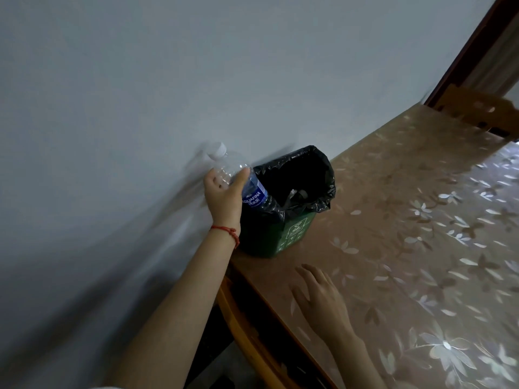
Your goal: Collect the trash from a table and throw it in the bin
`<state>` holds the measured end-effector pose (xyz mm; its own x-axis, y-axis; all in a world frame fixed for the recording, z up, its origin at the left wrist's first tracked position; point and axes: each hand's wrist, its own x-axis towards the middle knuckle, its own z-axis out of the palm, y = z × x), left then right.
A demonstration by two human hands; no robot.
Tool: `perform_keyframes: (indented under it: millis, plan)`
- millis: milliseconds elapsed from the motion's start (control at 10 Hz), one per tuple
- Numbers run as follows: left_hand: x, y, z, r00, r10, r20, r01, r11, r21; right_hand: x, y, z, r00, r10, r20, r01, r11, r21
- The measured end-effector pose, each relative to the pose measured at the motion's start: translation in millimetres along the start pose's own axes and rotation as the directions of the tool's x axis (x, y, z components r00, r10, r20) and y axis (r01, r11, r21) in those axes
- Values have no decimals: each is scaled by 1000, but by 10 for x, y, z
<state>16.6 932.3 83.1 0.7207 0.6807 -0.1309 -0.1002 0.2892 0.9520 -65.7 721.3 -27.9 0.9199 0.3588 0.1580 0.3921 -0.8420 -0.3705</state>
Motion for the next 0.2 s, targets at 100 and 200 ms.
perform_keyframes:
  millis: [100, 200]
  plan:
    - [8, -23, -63, 1000, 29, 12, -30, 997, 74, 1, -18, 9, 1000, 7, 17, -8, 1000, 20]
    - [-51, -5, -136, 999, 32, 27, -35, 990, 135, 5, -46, 17, 1000, 8, 26, -8, 999, 32]
